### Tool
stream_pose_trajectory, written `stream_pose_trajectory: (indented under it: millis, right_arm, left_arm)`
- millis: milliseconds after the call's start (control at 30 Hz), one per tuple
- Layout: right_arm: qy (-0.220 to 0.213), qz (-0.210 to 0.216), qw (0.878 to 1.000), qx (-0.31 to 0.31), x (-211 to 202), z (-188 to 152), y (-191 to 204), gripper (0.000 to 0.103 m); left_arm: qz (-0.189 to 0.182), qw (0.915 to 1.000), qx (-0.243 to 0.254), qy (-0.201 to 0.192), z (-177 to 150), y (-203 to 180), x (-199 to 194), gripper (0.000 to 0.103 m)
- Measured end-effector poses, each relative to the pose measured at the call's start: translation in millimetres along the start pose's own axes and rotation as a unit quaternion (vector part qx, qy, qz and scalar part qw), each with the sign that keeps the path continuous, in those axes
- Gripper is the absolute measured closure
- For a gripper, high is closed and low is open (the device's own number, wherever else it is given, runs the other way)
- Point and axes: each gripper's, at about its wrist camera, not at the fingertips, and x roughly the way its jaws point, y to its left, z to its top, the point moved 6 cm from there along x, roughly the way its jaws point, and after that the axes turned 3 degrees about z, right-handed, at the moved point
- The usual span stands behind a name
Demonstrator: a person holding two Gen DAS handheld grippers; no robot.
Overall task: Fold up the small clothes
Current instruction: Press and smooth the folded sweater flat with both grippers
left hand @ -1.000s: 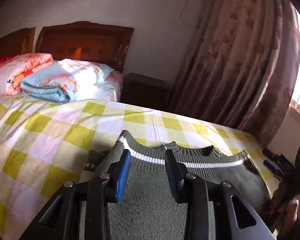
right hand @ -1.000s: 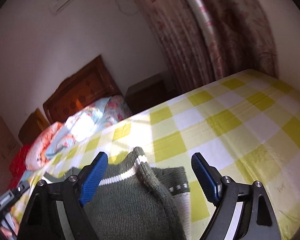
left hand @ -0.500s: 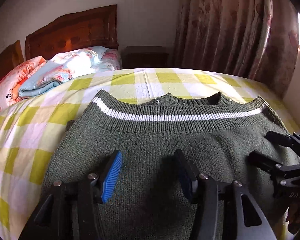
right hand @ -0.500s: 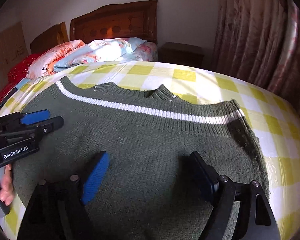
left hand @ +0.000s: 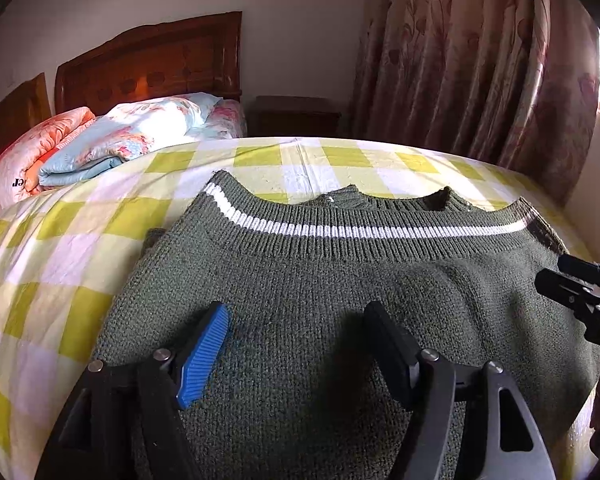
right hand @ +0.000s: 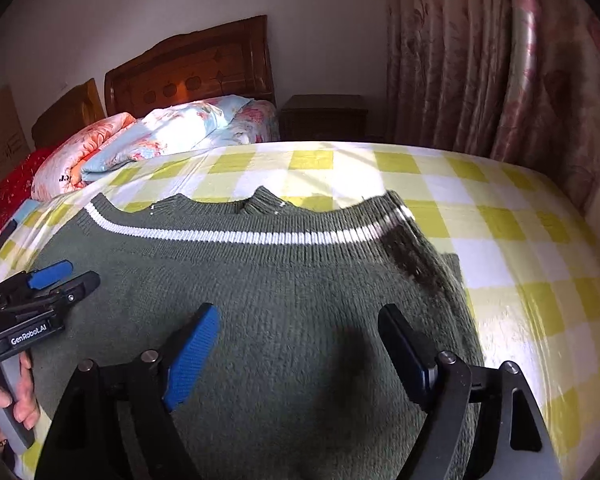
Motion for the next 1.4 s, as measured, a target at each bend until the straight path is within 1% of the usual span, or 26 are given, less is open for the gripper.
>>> stream_pose_trajectory:
  millis: [133, 200, 233, 300, 333, 400, 433, 567, 700, 767, 833, 867, 900, 933, 967, 1000, 1033, 1067, 1100, 1133, 1167, 1200, 1267, 1300, 1333, 1400]
  right_arm:
    - [0.034, -0.009, 0.998, -0.046, 31.2, 21.5, 16.6, 0.0]
    - [0.062, -0.015, 0.997, -0.051, 50.8, 25.7, 12.7, 0.0]
    - [0.064, -0.025, 0.997, -0.042, 54.9, 27.8, 5.4, 0.0]
    - [0.045, -0.065, 0.997, 0.0, 50.5, 30.5, -19.9, 0.0]
    - [0.031, -0.067, 0.997, 0.032, 46.3, 29.3, -33.7, 0.0]
    - [0.001, -0.027, 0.997, 0.075, 36.6, 27.1, -47.3, 0.0]
    - [-0.001, -0.025, 0.997, 0.075, 35.0, 26.3, -48.1, 0.0]
    - [0.006, -0.05, 0.998, 0.039, 37.6, 25.7, -38.9, 0.0]
    - [0.003, -0.024, 0.998, 0.06, 30.1, 22.5, -41.8, 0.0]
    - [0.002, -0.015, 0.998, 0.067, 17.6, 16.1, -32.0, 0.0]
    - [0.002, 0.018, 0.999, 0.045, 8.0, 7.2, -8.5, 0.0]
    - [0.006, 0.022, 0.999, 0.03, 6.6, 1.5, 3.3, 0.0]
    - [0.013, 0.023, 1.0, 0.012, 7.5, -5.4, 15.1, 0.0]
    - [0.021, 0.016, 1.0, -0.013, 10.8, -12.6, 26.2, 0.0]
    - [0.02, -0.01, 0.999, -0.044, 12.6, -18.3, 32.8, 0.0]
    - [0.008, -0.02, 0.998, -0.064, 9.8, -22.1, 36.4, 0.0]
    - [0.008, -0.018, 0.998, -0.063, 6.9, -25.3, 35.0, 0.0]
    - [0.015, -0.011, 0.998, -0.055, 4.1, -28.2, 30.7, 0.0]
    - [0.019, -0.015, 0.998, -0.05, -0.2, -30.1, 24.8, 0.0]
    - [0.026, -0.033, 0.998, -0.045, -4.1, -31.5, 16.0, 0.0]
    - [0.029, -0.049, 0.998, -0.033, -10.7, -32.0, 7.0, 0.0]
    - [0.023, -0.052, 0.998, -0.022, -19.1, -31.9, 1.5, 0.0]
    - [0.009, -0.035, 0.999, -0.012, -34.1, -31.2, 0.5, 0.0]
    - [0.009, -0.023, 1.0, -0.013, -38.0, -32.8, 5.9, 0.0]
    - [0.012, -0.009, 1.0, -0.022, -39.2, -36.2, 15.0, 0.0]
    - [0.018, 0.013, 0.998, -0.058, -37.0, -46.5, 36.8, 0.0]
  left_arm:
    - [-0.001, 1.0, -0.001, 0.0, 0.0, 0.4, 0.1, 0.031]
    - [0.0, 1.0, -0.001, 0.0, 0.1, 0.2, 0.3, 0.031]
    - [-0.001, 1.0, -0.001, 0.0, 0.1, 0.1, 0.4, 0.031]
    - [0.0, 1.0, -0.001, 0.0, 0.1, -0.1, 0.5, 0.031]
    - [0.0, 1.0, 0.0, 0.001, 0.1, 0.0, 0.4, 0.031]
    - [0.002, 1.0, 0.001, 0.0, -0.1, -0.5, 0.5, 0.03]
    - [0.002, 1.0, 0.001, 0.0, -0.1, -0.7, 0.6, 0.03]
    - [0.003, 1.0, 0.001, 0.001, 0.0, -0.6, 0.9, 0.03]
    - [0.006, 1.0, 0.001, 0.0, 0.0, -0.2, 0.0, 0.029]
    - [0.019, 0.9997, -0.017, 0.0, -2.3, 0.0, -6.1, 0.029]
    - [0.026, 0.999, -0.037, -0.003, -4.8, -4.8, -14.6, 0.03]
    - [0.027, 0.9991, -0.032, -0.004, -5.5, -10.7, -17.2, 0.03]
    - [0.031, 0.9994, -0.015, -0.002, -6.2, -18.1, -17.9, 0.03]
    - [0.043, 0.999, 0.01, -0.001, -7.3, -25.1, -17.7, 0.03]
    - [0.054, 0.998, 0.032, -0.002, -8.4, -29.5, -18.9, 0.03]
    - [0.058, 0.9974, 0.043, -0.003, -9.4, -30.4, -21.6, 0.03]
    - [0.052, 0.9978, 0.04, 0.002, -10.7, -26.9, -24.8, 0.03]
    - [0.044, 0.9987, 0.025, 0.006, -12.4, -19.7, -29.3, 0.031]
    - [0.045, 0.9989, 0.007, 0.005, -14.1, -9.5, -35.5, 0.033]
    - [0.047, 0.9988, -0.011, 0.001, -15.4, 0.7, -42.6, 0.033]
    - [0.039, 0.9988, -0.028, -0.004, -16.2, 9.2, -50.3, 0.033]
    - [0.021, 0.9988, -0.044, -0.008, -16.6, 14.1, -57.2, 0.033]
    - [-0.024, 0.998, -0.058, -0.008, -17.7, 11.5, -67.0, 0.033]
    - [-0.038, 0.9978, -0.053, -0.008, -18.7, 4.4, -70.1, 0.033]
    - [-0.043, 0.9983, -0.038, -0.008, -21.0, -5.7, -72.1, 0.033]
    - [-0.024, 0.9994, 0.023, -0.003, -29.6, -30.4, -69.7, 0.033]
